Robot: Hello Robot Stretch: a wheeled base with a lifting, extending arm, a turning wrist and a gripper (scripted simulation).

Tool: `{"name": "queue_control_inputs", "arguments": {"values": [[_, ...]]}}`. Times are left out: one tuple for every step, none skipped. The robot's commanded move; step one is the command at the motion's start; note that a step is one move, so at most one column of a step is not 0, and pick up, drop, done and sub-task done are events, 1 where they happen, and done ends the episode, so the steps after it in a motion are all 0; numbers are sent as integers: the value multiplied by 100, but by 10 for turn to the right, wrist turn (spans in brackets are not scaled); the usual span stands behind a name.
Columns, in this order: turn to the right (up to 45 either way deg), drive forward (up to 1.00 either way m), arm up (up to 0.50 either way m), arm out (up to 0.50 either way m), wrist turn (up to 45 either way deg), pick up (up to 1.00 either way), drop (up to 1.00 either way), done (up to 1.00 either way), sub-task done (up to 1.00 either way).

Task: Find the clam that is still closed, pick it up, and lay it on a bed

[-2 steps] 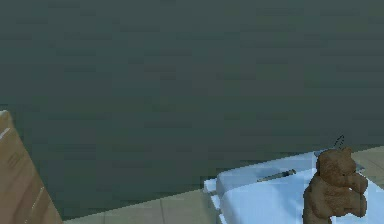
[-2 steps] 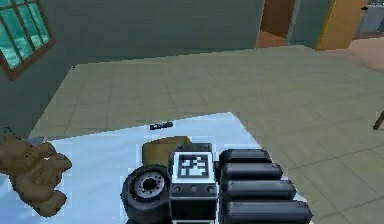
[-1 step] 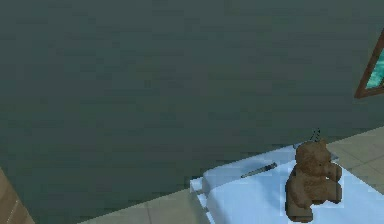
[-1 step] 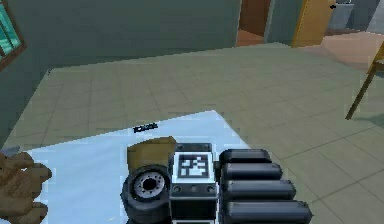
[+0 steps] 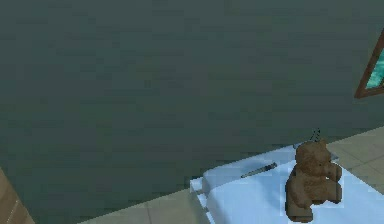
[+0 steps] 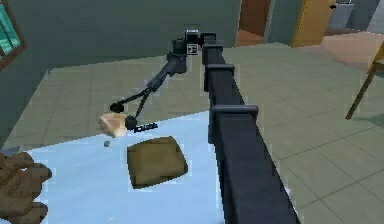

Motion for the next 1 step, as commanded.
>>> {"name": "queue_control_inputs", "arguments": {"values": [[0, 0, 0, 0, 390, 0, 0, 0, 0]]}}
